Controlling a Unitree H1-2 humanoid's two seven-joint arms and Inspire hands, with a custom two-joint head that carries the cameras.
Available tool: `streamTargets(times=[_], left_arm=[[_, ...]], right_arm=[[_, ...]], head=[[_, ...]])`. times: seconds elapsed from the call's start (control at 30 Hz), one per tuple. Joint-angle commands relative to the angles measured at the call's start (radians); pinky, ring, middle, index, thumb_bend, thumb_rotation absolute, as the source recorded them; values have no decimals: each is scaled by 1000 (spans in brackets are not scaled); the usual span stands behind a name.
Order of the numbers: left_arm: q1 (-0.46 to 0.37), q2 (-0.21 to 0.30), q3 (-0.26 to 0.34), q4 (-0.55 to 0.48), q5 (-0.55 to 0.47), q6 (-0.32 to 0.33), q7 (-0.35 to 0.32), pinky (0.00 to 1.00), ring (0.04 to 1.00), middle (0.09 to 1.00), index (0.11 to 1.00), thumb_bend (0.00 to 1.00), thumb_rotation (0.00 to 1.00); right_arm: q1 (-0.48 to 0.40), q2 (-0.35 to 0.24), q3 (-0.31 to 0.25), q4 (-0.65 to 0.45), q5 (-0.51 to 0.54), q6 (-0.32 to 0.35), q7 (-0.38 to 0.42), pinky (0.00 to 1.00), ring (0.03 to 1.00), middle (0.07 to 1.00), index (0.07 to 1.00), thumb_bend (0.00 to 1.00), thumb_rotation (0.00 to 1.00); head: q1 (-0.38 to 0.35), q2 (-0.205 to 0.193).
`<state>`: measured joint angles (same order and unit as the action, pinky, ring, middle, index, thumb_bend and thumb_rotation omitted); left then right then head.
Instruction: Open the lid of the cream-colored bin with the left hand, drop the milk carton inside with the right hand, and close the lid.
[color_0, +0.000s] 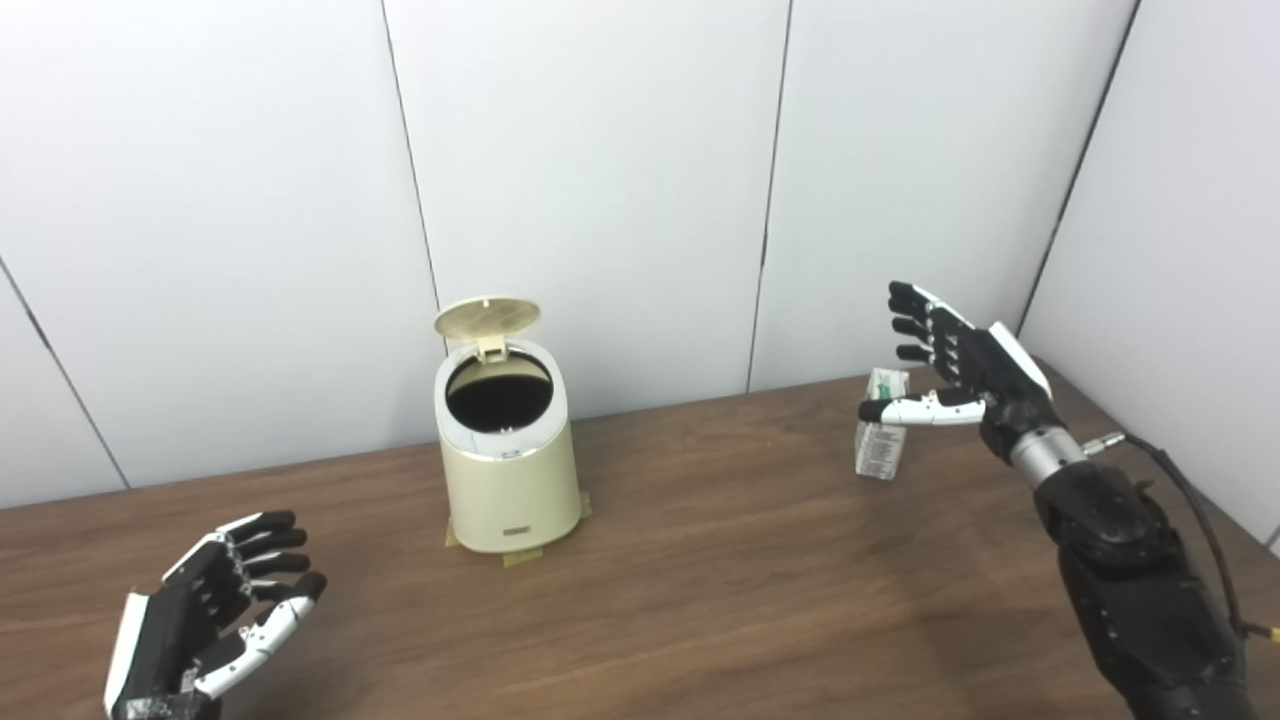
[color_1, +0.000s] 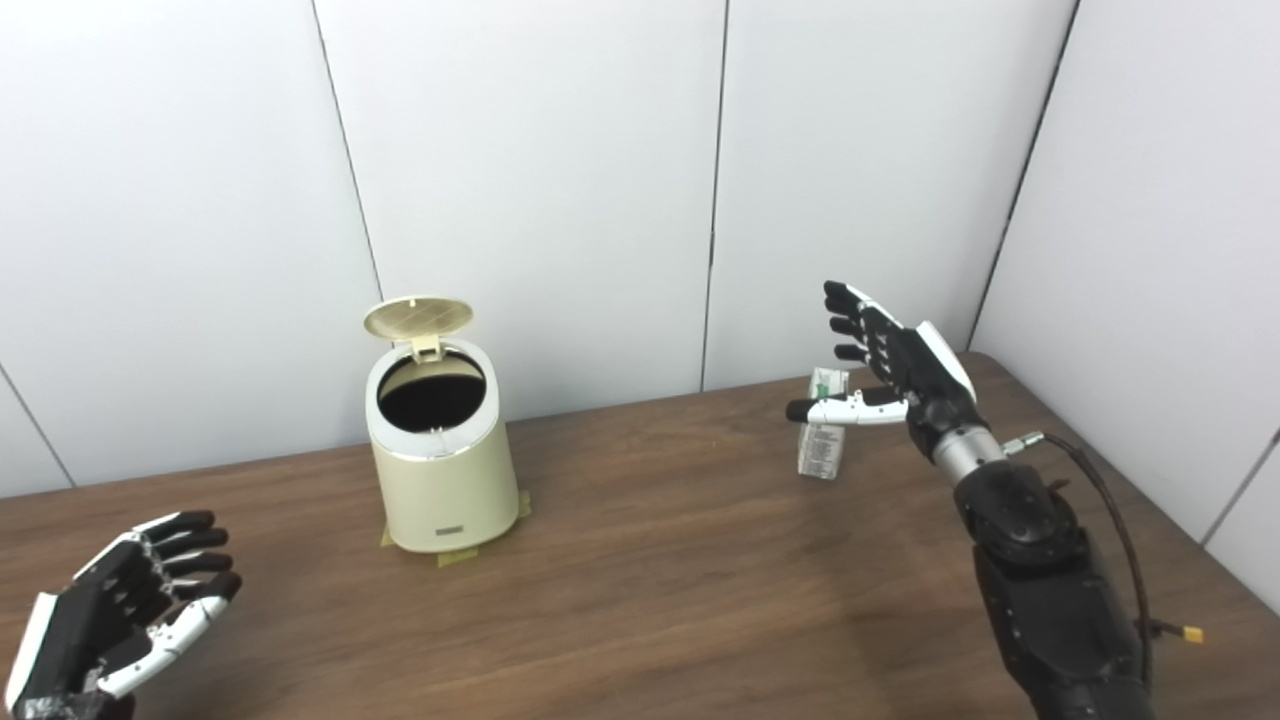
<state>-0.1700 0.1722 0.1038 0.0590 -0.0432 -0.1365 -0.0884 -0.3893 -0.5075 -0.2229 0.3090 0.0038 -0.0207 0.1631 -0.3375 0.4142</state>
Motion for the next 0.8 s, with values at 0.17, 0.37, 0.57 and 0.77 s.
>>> streamTargets(times=[0.17,0.37,0.57,0.77], left_arm=[[-34,21,6,-19,-3,-25,2,500,620,669,674,564,0],[-32,27,6,-16,-3,-33,-2,481,611,671,678,555,0],[-34,30,3,-3,-1,-32,-1,482,614,670,680,558,0],[-31,28,2,-6,-11,-20,-7,505,621,672,684,546,0]], right_arm=[[-81,-14,22,95,-63,-84,-86,824,883,889,910,843,191],[-94,-5,9,146,-34,-102,-114,879,892,883,905,820,135],[-91,1,-33,148,26,-122,-132,780,825,872,887,781,108],[-82,-2,-76,105,66,-182,-144,681,707,815,844,735,9]], head=[[-4,2],[-4,6],[-4,6],[-3,9]])
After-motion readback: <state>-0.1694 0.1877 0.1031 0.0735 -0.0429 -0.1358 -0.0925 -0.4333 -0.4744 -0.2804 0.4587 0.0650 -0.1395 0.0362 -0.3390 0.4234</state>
